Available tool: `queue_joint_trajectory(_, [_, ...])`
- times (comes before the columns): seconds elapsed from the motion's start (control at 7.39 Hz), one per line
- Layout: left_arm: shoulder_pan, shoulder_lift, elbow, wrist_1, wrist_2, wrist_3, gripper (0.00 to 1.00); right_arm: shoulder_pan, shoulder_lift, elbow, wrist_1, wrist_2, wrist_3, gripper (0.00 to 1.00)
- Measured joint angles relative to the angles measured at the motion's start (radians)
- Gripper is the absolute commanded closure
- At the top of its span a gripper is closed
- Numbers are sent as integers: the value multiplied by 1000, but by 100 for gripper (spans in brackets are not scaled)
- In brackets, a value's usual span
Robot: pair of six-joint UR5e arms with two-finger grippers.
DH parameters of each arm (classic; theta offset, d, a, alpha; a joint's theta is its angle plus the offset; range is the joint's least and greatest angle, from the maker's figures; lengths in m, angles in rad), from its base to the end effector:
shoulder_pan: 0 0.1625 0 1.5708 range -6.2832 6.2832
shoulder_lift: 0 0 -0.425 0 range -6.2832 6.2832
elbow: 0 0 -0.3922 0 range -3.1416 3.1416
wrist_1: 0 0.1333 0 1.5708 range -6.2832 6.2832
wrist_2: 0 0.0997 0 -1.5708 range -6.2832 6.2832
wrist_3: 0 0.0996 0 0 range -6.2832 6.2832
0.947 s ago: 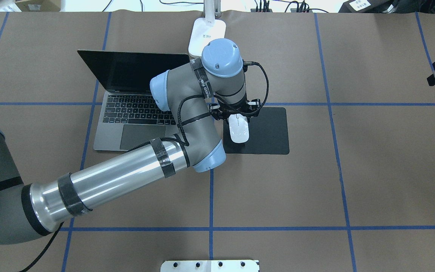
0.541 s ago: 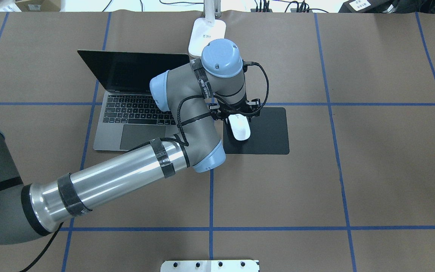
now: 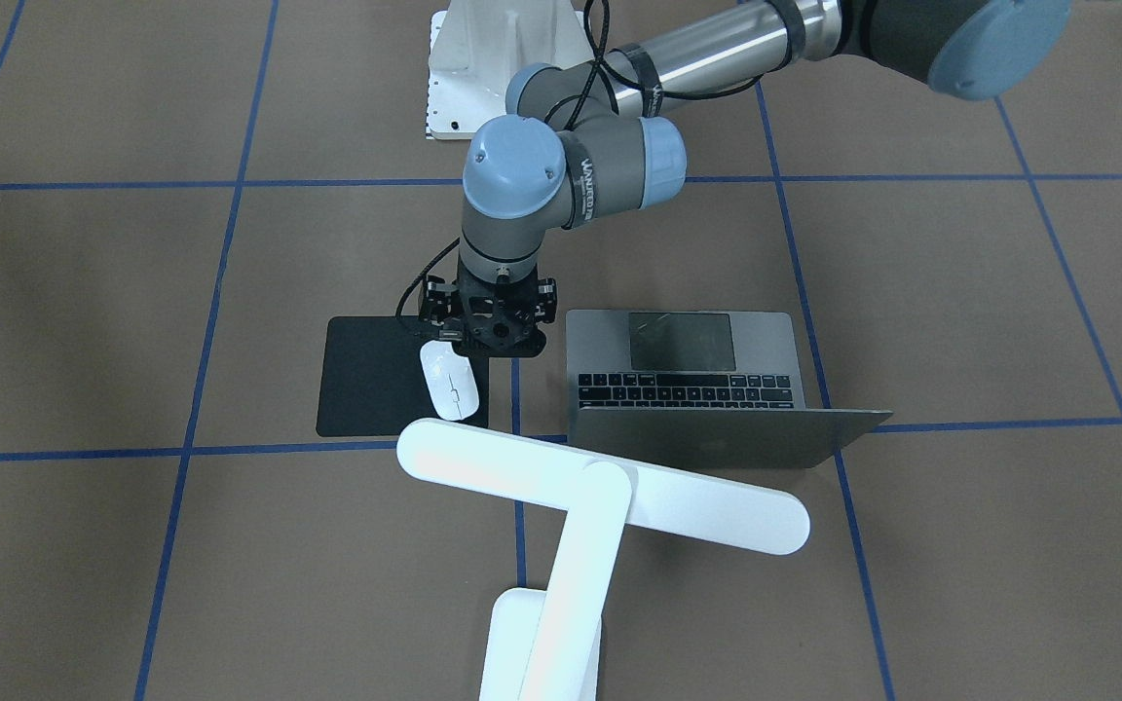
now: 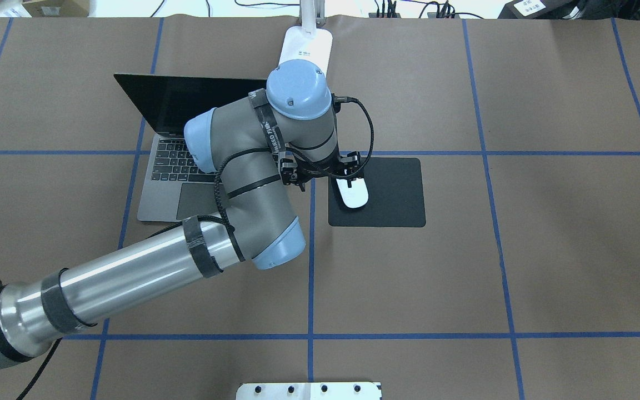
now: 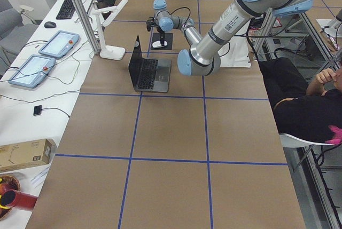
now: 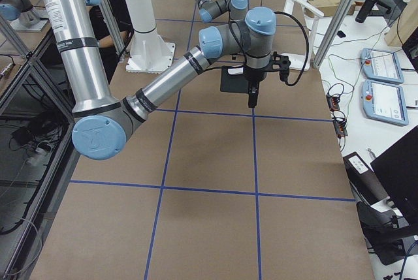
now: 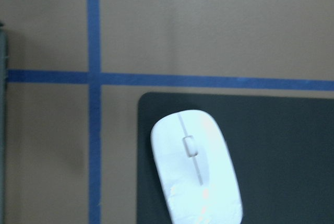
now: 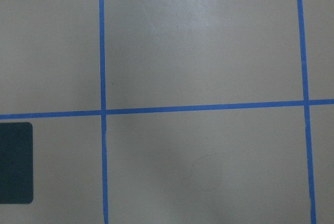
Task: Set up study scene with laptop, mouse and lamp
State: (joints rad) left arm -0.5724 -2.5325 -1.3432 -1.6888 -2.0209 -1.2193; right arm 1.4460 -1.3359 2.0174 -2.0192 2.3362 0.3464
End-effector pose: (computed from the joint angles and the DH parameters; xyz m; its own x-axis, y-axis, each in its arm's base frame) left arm 0.6010 -0.4943 0.1269 0.5928 -0.0131 -0.8053 0.0089 0.9999 -0.0098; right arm -0.0006 -0.5211 0.3756 0.6954 0.0940 0.7125 -0.1222 0.9924 -0.0116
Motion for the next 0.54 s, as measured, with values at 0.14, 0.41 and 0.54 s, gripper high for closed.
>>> queue_joint_trajectory(0.14, [-7, 50, -114, 93, -1, 47, 0, 4, -15, -4, 0, -18, -1, 0])
queue_joint_trajectory(0.41, [-37, 187, -342, 201, -2, 136, 0, 4, -53, -19, 5, -52, -31, 0])
queue_joint_trajectory(0.54, [-65, 259, -433, 217, -9, 182, 0, 5, -86, -26, 9, -54, -82, 0])
